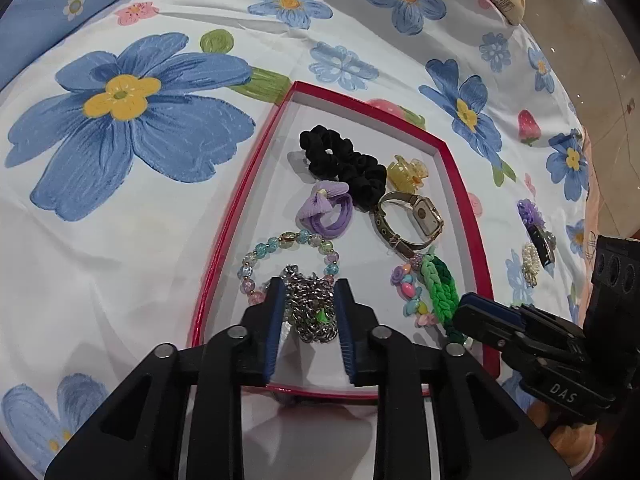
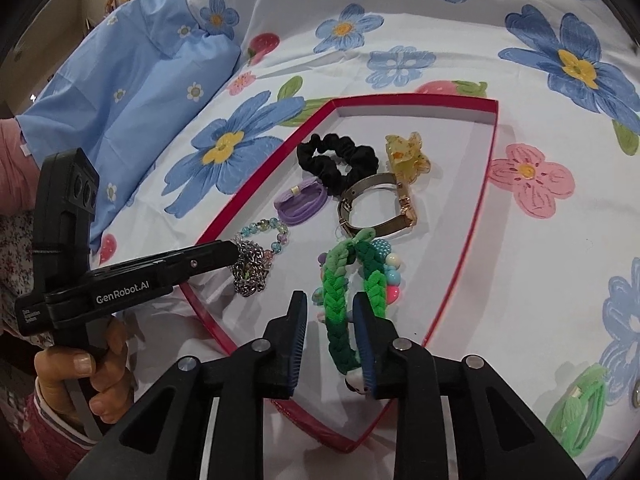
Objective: Organize jewelry
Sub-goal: 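Carry the chain bracelet and green braided bracelet into the red tray and open both tools, then lift both open tools out of the tray toward the green hair tie and pink clip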
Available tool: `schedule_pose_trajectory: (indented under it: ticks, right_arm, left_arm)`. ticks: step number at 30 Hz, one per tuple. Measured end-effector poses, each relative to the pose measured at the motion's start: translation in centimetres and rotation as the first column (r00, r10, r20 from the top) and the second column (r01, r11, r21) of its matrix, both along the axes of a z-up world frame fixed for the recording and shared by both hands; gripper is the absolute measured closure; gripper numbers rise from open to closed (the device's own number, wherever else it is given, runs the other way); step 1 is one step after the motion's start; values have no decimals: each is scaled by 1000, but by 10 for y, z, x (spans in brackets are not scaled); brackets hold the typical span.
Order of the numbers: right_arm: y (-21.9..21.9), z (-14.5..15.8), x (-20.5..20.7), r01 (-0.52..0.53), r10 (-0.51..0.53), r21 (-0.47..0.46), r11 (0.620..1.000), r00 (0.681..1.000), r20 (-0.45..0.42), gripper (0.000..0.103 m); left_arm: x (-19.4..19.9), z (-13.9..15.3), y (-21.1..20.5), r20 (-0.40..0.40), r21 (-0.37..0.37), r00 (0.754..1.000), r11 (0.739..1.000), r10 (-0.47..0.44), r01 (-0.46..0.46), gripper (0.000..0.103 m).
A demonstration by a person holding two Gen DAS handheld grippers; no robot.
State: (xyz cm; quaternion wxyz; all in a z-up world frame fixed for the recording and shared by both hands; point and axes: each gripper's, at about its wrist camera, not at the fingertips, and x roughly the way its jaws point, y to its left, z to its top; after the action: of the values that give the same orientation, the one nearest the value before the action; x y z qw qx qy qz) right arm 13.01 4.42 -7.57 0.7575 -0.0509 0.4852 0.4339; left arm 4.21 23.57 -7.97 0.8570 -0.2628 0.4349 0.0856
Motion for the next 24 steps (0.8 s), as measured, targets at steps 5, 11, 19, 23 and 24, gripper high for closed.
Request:
schedule_pose_trajectory:
  ticks: [5,11,19,23,24]
  right_arm:
    - [-12,7,-1,25,-25,35,999,1000,-10,74]
    - [-36,26,-7,68,-69,98,993,998,8,71]
    - [-90,44,-14,152,-158,133,979,987,40,67]
    - [-117,48,-16,196,-204,136,971,978,45,66]
    - [-125,48,-16,210,-218,138,968,975,45,66]
  left_arm:
    - [-5,10,-4,11,7,1000,1000,16,-16,64]
    - [-14,27,-12,42,11,998,999,36,-37,41]
    - [-18,41,-42,56,29,998,999,-14,12,37]
    - [-17,46,-60,58,40,997,998,-47,44,35]
    - [-17,47,-66,58,43,997,998,-57,55,34]
